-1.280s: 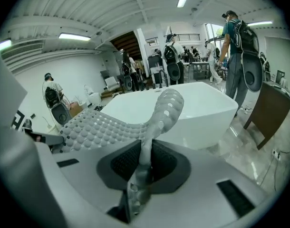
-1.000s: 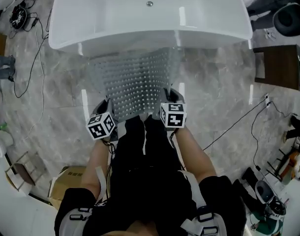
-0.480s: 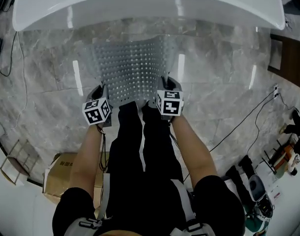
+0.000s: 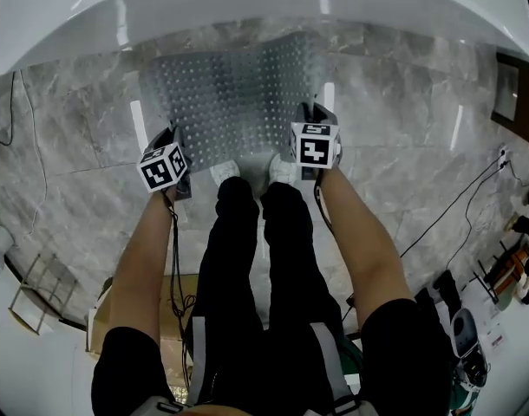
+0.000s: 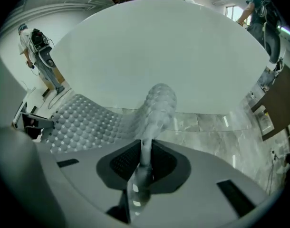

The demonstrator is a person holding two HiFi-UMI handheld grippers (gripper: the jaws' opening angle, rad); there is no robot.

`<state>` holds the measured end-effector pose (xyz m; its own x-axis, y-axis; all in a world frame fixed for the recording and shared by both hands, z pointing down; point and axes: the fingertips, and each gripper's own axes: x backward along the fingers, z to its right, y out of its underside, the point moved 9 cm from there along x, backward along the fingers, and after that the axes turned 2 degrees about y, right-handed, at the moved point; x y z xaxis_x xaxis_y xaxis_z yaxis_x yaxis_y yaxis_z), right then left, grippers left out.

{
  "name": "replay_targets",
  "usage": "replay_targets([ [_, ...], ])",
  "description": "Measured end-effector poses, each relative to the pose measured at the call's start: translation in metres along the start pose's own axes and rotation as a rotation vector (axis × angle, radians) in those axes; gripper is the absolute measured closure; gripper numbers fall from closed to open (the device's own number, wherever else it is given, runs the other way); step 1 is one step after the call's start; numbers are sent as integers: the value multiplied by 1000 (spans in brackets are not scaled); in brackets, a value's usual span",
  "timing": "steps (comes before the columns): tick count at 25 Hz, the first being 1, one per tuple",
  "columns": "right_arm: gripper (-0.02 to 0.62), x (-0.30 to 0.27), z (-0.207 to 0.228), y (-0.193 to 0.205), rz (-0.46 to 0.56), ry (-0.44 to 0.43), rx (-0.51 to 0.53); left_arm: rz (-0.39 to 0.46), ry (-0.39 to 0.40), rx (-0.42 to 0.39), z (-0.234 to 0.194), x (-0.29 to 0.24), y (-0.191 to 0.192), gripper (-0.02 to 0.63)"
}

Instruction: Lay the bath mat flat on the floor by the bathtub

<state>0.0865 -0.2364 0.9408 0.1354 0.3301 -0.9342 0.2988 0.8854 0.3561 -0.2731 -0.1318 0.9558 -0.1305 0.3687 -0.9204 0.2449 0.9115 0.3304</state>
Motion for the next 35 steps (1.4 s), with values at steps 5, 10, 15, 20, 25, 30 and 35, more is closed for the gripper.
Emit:
replay_targets([
  [5, 545, -51, 10, -21, 24, 13, -34, 15, -21, -42, -19, -45, -20, 541],
  [10, 541, -105, 19, -30, 35, 12, -22, 53, -74, -60, -43, -94, -36, 534],
  [15, 538, -153, 33, -23, 16, 36, -105, -8, -126, -62, -63, -132, -36, 521],
  [20, 529, -187, 45, 0, -52, 59, -99, -76, -136, -40, -75, -157, -19, 504],
  [25, 517, -208, 56, 10, -77, 85, -71, -107, -161, -53, -86, -174, -11, 497],
  [30, 484, -218, 78, 20, -106, 91, -137, -105, -232, -88, -99, -178, -5, 497],
  [35, 382, -200, 84, 17, -42, 140, -166, -94, -228, -113, -96, -162, -7, 486],
])
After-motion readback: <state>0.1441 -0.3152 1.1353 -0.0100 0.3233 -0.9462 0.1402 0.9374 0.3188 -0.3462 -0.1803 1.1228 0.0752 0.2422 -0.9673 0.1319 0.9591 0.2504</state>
